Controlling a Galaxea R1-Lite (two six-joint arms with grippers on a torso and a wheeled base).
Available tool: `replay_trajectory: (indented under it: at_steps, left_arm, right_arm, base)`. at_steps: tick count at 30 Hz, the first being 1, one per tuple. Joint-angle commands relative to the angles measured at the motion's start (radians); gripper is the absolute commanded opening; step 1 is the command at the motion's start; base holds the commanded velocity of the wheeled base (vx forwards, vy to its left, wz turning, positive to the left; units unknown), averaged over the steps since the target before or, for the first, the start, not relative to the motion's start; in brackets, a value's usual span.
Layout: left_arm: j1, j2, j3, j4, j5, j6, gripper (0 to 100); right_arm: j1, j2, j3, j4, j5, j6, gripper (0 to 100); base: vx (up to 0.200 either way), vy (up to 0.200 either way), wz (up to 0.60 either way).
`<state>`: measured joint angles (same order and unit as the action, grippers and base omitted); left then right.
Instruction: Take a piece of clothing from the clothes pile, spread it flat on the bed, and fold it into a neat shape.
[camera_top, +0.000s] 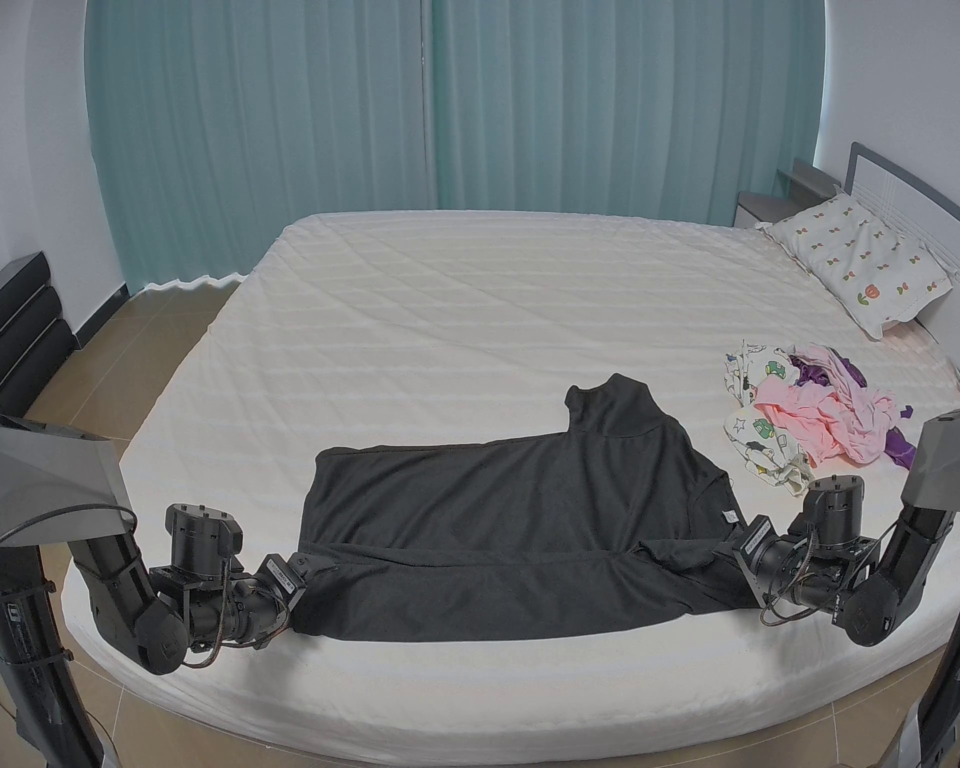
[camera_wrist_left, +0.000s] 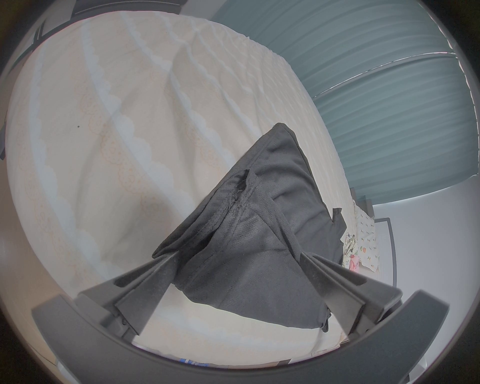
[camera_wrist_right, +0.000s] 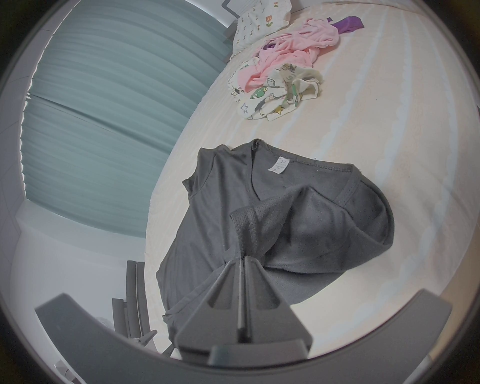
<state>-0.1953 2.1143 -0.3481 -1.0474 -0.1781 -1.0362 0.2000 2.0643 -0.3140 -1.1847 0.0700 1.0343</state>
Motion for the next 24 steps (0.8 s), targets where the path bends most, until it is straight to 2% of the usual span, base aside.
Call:
replay_trajectory:
  at_steps: [1, 7, 14, 24]
  left_arm:
    - [0.001, 0.001, 0.001, 0.0, 0.0, -0.001, 100]
    - [-0.001, 0.001, 0.001, 0.0, 0.0, -0.001, 100]
    - [0.001, 0.001, 0.001, 0.0, 0.0, -0.001, 100]
    - [0.001, 0.001, 0.001, 0.0, 0.0, -0.001, 100]
  right_arm:
    - [0.01, -0.116, -0.003, 0.05, 0.004, -0.002, 0]
    - [0.013, -0.227, -0.002, 0.151, 0.067, -0.013, 0]
    - [0.006, -0.26, 0.001, 0.209, 0.08, -0.065, 0]
    - [-0.048, -0.259, 0.0, 0.376, 0.093, -0.226, 0]
  base:
    - [0.0, 0.0, 0.0]
    - [0.0, 0.0, 0.0]
    - [0.0, 0.0, 0.0]
    - [0.0, 0.0, 0.0]
